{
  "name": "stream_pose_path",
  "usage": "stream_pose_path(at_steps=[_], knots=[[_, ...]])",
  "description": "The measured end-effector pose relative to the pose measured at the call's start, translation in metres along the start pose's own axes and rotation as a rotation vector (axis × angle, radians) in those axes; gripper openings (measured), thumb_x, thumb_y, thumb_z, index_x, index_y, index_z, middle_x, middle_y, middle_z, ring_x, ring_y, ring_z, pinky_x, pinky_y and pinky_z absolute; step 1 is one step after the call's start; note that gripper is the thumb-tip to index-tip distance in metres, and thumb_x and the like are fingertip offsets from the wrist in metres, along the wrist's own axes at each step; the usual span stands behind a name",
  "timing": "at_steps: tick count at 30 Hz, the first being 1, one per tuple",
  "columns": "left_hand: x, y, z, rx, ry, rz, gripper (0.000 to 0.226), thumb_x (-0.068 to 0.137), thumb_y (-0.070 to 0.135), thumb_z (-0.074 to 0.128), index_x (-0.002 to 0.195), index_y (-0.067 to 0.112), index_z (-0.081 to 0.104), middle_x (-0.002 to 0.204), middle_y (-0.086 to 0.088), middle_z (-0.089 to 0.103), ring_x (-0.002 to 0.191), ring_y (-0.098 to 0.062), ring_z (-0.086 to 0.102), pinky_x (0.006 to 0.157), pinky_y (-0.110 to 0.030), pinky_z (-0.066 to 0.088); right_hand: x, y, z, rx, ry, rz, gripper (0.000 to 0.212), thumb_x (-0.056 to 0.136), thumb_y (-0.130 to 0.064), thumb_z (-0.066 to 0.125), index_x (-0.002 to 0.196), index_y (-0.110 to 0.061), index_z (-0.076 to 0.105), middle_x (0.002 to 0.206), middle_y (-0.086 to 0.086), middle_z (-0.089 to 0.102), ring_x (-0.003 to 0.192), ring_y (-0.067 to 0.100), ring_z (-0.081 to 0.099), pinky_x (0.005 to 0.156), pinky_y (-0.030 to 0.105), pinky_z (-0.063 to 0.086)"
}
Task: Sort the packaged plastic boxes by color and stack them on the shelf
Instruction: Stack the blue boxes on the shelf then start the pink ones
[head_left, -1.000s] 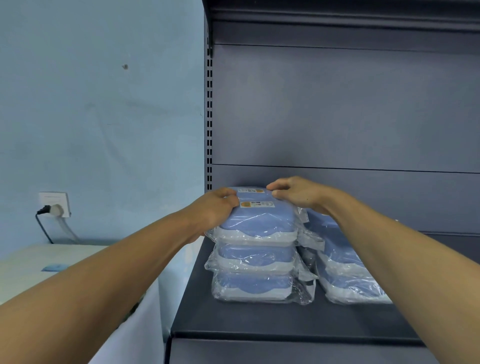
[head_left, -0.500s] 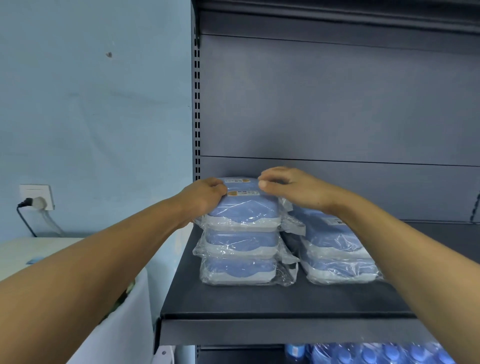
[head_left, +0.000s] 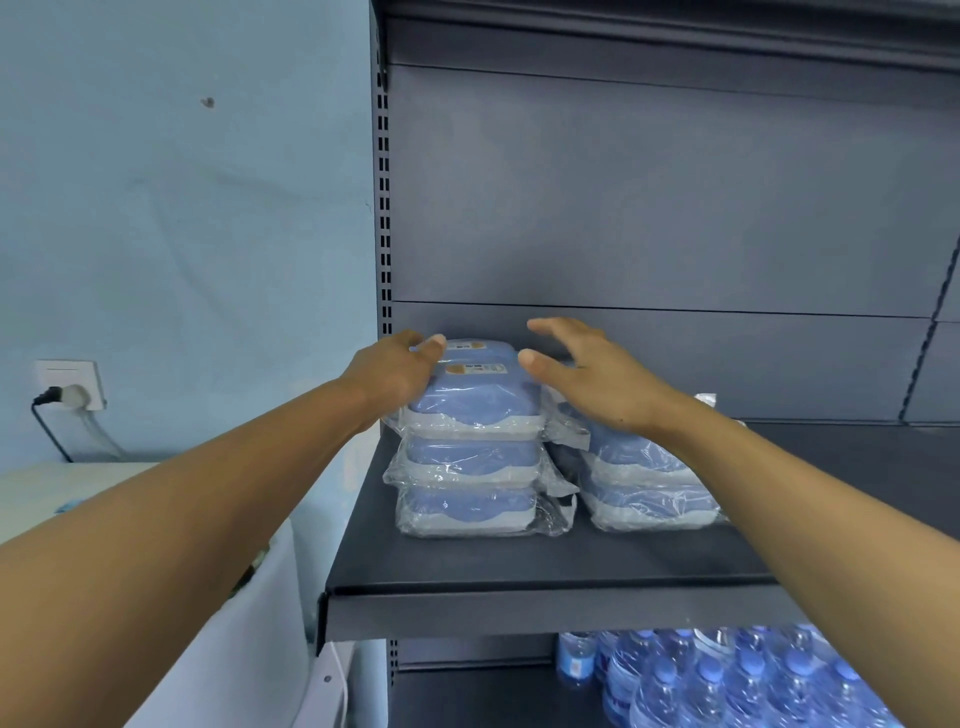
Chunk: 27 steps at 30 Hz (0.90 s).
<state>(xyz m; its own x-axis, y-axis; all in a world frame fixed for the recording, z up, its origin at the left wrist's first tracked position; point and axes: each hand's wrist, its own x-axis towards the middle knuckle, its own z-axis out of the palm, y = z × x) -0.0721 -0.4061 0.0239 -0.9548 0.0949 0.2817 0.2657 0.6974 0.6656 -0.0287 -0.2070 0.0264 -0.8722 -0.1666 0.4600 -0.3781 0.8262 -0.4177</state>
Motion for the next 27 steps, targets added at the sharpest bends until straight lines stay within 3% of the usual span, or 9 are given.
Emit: stream_pose_path(at_steps=[2,5,11,14,21,27], knots=[[-0.009,0.003,-0.003,0.035,0.072,0.001,0.055,0.099,0.047,0.032,0.143,0.014,0.035,0.146,-0.012,0.041,0.130,-0.032,0.042,0.107,-0.040,0.033,-0.014,-0.003,-0.008,-0.039,0.048,-0.030,0.057,0.095,-0.040,0.050,0.146,-0.021,0.032,0.152,-0.004,0.030,0.140,0.015,0.024,0.107,0.025,0.023],[-0.034,0.008,-0.008,0.109,0.208,0.063,0.052,0.096,0.040,0.047,0.141,0.016,0.037,0.141,-0.013,0.046,0.124,-0.033,0.048,0.102,-0.041,0.039,-0.043,-0.006,-0.018,-0.114,0.093,-0.080,0.056,0.093,-0.034,0.056,0.142,-0.018,0.036,0.145,0.000,0.040,0.134,0.017,0.033,0.102,0.022,0.027],[-0.137,0.025,0.018,0.274,0.389,0.337,0.045,0.089,0.020,0.058,0.132,0.019,0.047,0.130,-0.003,0.053,0.117,-0.024,0.050,0.088,-0.036,0.042,-0.124,0.014,-0.013,-0.104,0.053,-0.165,0.048,0.091,-0.029,0.059,0.135,-0.016,0.045,0.128,0.004,0.051,0.117,0.021,0.049,0.096,0.035,0.041],[-0.197,0.029,0.056,0.310,0.282,0.295,0.044,0.087,0.020,0.058,0.129,0.023,0.049,0.122,0.003,0.059,0.114,-0.021,0.054,0.087,-0.036,0.046,-0.174,0.033,0.000,-0.080,-0.067,-0.159,0.049,0.092,-0.031,0.056,0.136,-0.017,0.042,0.130,0.003,0.049,0.120,0.019,0.048,0.099,0.039,0.041],[-0.306,-0.004,0.177,0.385,-0.164,-0.060,0.038,0.092,0.032,0.053,0.129,0.027,0.045,0.121,0.004,0.058,0.109,-0.022,0.056,0.088,-0.038,0.048,-0.294,0.090,0.060,-0.072,-0.350,-0.036,0.047,0.094,-0.033,0.054,0.136,-0.017,0.043,0.131,0.002,0.048,0.120,0.023,0.047,0.095,0.038,0.042],[-0.371,-0.058,0.263,0.425,-0.403,-0.211,0.037,0.092,0.033,0.050,0.128,0.026,0.045,0.125,0.003,0.059,0.116,-0.022,0.053,0.091,-0.036,0.047,-0.389,0.136,0.116,-0.106,-0.603,0.119,0.043,0.095,-0.031,0.050,0.136,-0.018,0.041,0.133,0.002,0.045,0.123,0.024,0.045,0.096,0.036,0.040]])
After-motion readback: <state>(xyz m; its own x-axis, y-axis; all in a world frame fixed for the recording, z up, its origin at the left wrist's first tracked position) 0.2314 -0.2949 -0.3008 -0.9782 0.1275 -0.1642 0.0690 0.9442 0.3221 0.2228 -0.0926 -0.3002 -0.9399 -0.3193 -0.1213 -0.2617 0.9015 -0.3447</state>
